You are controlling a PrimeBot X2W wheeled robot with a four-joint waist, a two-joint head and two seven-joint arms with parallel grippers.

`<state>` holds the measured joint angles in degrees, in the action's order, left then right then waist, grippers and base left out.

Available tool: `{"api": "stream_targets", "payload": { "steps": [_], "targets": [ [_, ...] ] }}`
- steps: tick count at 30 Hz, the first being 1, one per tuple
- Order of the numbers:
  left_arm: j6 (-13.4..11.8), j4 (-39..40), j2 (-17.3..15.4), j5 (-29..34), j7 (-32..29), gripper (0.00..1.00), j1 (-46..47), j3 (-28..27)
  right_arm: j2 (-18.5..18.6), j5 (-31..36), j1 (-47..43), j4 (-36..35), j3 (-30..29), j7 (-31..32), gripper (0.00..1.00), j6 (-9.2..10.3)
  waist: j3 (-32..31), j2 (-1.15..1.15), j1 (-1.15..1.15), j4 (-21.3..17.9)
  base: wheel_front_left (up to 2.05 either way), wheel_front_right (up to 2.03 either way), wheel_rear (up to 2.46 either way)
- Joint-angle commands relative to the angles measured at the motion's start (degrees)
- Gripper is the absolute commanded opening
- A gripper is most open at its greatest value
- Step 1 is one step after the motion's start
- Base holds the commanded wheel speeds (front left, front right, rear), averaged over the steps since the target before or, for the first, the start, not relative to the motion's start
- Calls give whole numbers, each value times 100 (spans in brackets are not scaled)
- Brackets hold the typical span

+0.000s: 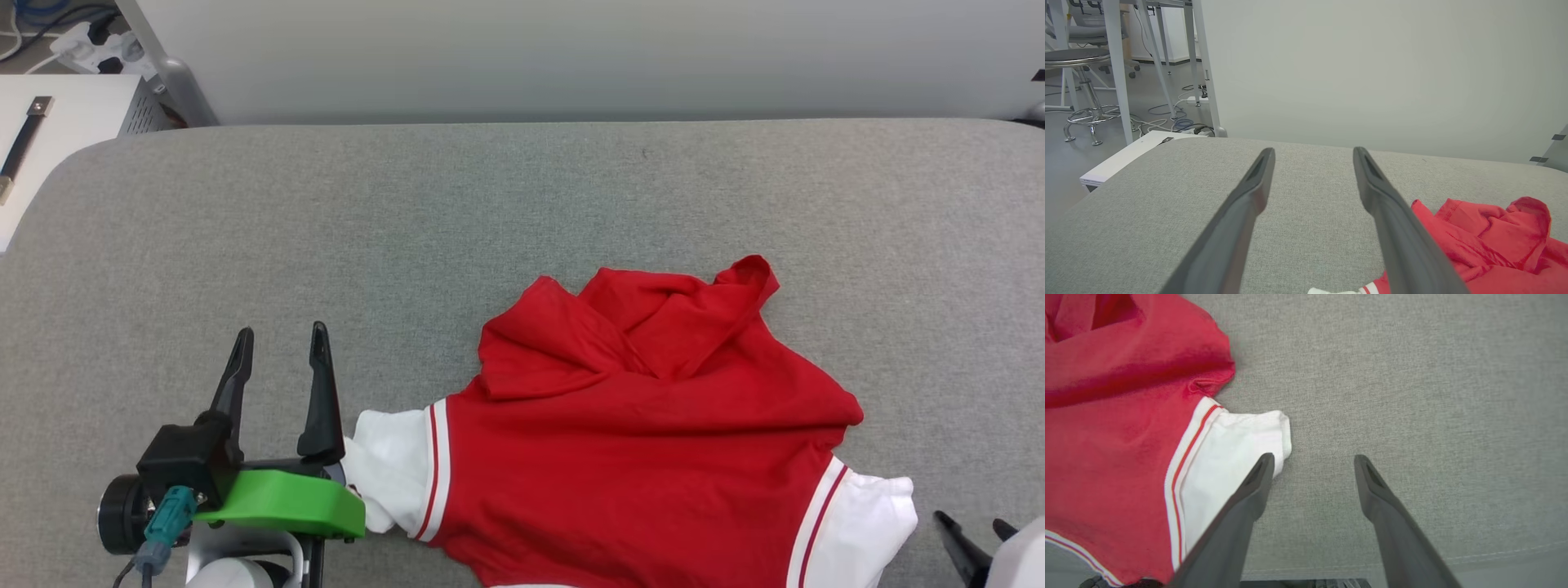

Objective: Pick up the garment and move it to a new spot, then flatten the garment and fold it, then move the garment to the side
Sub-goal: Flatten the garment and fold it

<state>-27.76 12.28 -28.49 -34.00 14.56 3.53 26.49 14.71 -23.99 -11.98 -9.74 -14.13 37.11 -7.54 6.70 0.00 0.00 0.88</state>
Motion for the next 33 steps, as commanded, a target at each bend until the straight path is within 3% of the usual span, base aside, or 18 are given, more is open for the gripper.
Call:
{"api": "stream_targets", "payload": {
  "steps": [1,8,19,20,21,22,29,33],
  "targets": [
    [-43,48,-8,79,-5,100,-52,14,32,-82,-61,-54,113,138,100,5,95,0,0,60,0,0,0],
    [-24,100,73,157,-6,100,154,76,48,-306,67,-36,553,549,100,5,500,0,0,283,0,0,0],
    [120,-141,223,148,16,100,327,47,-29,-406,209,939,825,772,100,5,819,0,0,392,0,0,0],
    [136,-165,225,122,6,100,326,46,-30,-420,222,996,857,790,49,5,815,0,0,389,0,0,0],
    [157,-189,225,77,-36,100,317,52,-44,-457,238,1027,873,776,10,5,805,0,0,385,0,0,0],
    [173,-215,217,32,-80,100,303,50,-51,-483,251,1068,886,762,0,5,780,0,0,379,0,0,0],
    [317,-137,-81,-556,-922,100,44,2,-89,-366,196,984,768,567,0,5,481,0,0,345,0,0,0],
    [581,135,-410,-1082,-1660,100,-77,-13,-134,-299,147,851,701,507,0,5,360,0,0,321,0,0,0]
  ]
}}
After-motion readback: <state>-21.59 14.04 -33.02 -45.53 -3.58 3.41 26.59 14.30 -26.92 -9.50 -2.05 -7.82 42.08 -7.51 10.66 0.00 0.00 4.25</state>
